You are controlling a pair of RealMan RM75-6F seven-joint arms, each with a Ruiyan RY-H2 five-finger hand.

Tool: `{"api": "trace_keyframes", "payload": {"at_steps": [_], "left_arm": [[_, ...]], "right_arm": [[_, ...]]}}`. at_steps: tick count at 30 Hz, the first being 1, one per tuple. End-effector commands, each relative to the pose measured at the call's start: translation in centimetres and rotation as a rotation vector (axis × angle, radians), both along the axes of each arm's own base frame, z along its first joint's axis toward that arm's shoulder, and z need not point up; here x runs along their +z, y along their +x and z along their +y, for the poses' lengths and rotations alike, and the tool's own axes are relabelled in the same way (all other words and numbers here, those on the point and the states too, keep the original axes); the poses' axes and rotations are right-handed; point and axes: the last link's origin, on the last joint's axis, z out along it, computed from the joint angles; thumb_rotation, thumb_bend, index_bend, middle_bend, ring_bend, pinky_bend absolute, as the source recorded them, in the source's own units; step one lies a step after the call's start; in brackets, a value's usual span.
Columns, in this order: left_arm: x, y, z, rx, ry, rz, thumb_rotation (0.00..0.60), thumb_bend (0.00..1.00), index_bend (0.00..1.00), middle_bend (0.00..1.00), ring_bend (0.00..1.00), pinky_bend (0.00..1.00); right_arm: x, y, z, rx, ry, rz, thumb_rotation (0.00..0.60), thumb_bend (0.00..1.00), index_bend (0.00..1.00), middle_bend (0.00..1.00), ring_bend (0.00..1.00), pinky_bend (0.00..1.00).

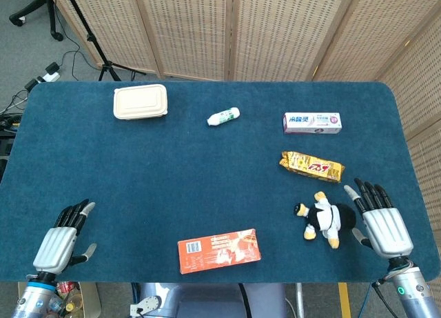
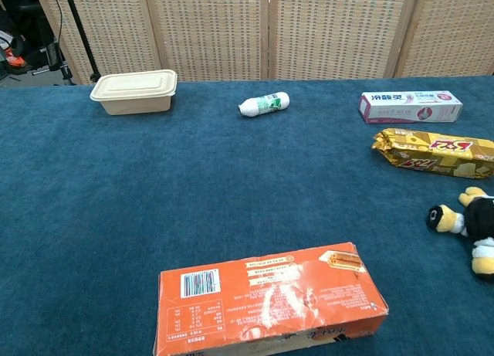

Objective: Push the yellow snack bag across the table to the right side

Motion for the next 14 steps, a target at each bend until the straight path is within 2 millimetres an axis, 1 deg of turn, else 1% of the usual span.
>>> {"api": "trace_keyframes", "payload": {"at_steps": [1, 6, 14], "left_arm": [[0.4, 0.0, 0.0, -0.008, 0.014, 0.008, 0.6, 0.32, 0.0, 0.0, 0.0, 0.01], [1.1, 0.3, 0.2, -0.021, 0.05, 0.011, 0.6, 0.32, 0.0, 0.0, 0.0, 0.01], [1.7, 0.8, -0.1, -0.032, 0.065, 0.001, 0.6, 0.32, 0.0, 0.0, 0.0, 0.01]], "right_arm": [[0.9, -0.5, 0.6, 0.008, -0.012, 0.009, 0.6, 0.25, 0.11, 0.0, 0.0, 0.08], [1.5, -0.6, 0.7, -0.005, -0.025, -0.022, 0.6, 0.25, 0.11, 0.0, 0.0, 0.08], [1.3, -0.7, 0.9, -0.009, -0.009, -0.021, 0.6, 0.25, 0.11, 0.0, 0.0, 0.08]]}}
